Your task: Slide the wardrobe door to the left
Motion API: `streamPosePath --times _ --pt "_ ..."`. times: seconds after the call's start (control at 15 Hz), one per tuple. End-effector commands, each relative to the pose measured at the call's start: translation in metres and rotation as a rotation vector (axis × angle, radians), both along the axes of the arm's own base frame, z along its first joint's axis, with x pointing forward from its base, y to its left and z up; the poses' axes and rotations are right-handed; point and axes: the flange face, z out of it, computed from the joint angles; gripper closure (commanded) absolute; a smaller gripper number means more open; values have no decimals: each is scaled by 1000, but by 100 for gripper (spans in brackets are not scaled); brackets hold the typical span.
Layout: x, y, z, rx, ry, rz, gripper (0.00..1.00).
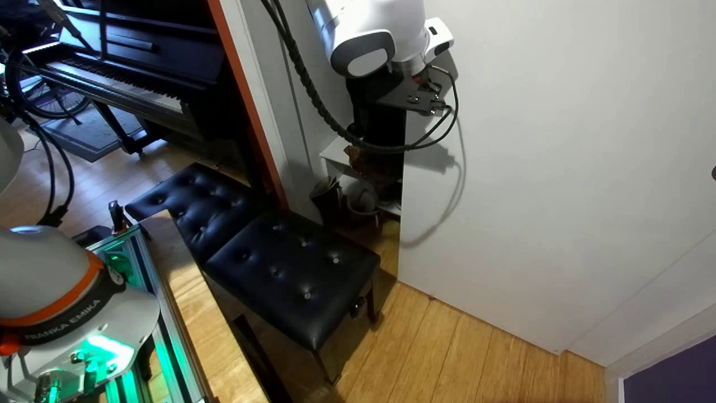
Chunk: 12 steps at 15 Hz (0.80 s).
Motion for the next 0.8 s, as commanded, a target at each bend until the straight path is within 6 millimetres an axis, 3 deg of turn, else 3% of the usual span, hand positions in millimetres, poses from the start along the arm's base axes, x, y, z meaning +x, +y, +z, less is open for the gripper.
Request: streamPosePath --times 0.0,0.47,0.73 --pt "2 10 -5 32 6 45 100" --pt "2 28 1 35 -2 76 100" --pt "-2 52 8 45 10 84 100"
